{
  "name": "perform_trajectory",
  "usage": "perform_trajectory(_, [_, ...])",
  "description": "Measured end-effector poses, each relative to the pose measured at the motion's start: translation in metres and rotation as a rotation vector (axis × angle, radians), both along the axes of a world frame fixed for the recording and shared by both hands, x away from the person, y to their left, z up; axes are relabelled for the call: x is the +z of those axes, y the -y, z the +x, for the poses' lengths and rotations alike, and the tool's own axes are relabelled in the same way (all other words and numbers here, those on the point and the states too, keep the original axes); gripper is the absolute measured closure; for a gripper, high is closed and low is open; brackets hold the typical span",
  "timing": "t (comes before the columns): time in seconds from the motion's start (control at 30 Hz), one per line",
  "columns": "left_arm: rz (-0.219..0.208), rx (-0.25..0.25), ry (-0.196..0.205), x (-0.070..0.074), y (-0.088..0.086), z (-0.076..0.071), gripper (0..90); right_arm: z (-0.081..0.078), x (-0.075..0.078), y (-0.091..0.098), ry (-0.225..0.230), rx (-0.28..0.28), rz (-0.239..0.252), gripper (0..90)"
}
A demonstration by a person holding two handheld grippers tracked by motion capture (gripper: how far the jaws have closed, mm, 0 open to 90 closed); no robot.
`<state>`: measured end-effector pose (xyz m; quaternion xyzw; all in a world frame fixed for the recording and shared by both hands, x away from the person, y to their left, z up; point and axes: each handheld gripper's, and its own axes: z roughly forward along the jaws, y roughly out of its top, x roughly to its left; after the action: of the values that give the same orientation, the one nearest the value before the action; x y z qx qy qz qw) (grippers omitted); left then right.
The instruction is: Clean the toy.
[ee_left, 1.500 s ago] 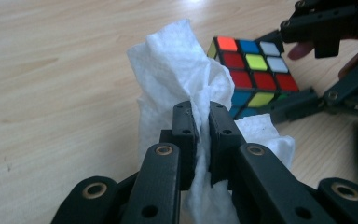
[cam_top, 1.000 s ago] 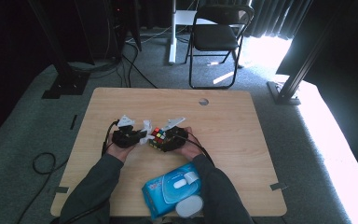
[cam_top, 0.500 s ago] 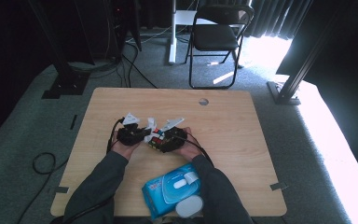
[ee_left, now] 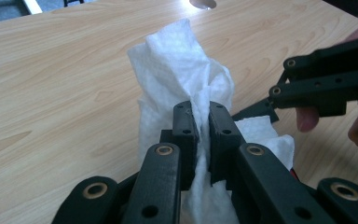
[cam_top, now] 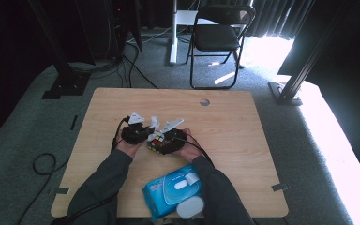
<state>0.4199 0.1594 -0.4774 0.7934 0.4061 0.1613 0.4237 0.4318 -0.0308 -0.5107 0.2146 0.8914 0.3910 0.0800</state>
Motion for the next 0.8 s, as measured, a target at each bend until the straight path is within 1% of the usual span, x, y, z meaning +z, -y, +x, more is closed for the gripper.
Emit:
perform_trajectory(0.1, [0.001,0.001,0.001,0.001,0.002,0.002,83.9,0.000,0.000,0.000,0.006,0.010,-0.004,34.1])
perform_trajectory(0.2, [0.015,0.003,0.005,0.001,0.005,0.005,83.9,-0.001,0.000,-0.001,0.006,0.015,-0.001,34.2])
perform_trajectory(0.27, [0.027,0.015,0.003,-0.001,0.007,0.008,83.9,-0.001,0.000,-0.001,0.005,0.017,0.000,34.1])
perform_trajectory(0.47, [0.043,0.032,-0.005,-0.004,0.010,0.014,83.9,-0.002,0.000,-0.001,0.006,0.025,0.001,34.1])
perform_trajectory(0.63, [0.054,0.025,0.002,-0.008,0.013,0.012,83.9,-0.002,0.000,-0.001,0.006,0.023,0.003,34.2])
perform_trajectory(0.8, [0.051,0.019,0.016,-0.006,0.015,0.007,83.9,-0.002,0.000,-0.001,0.004,0.022,0.008,34.2])
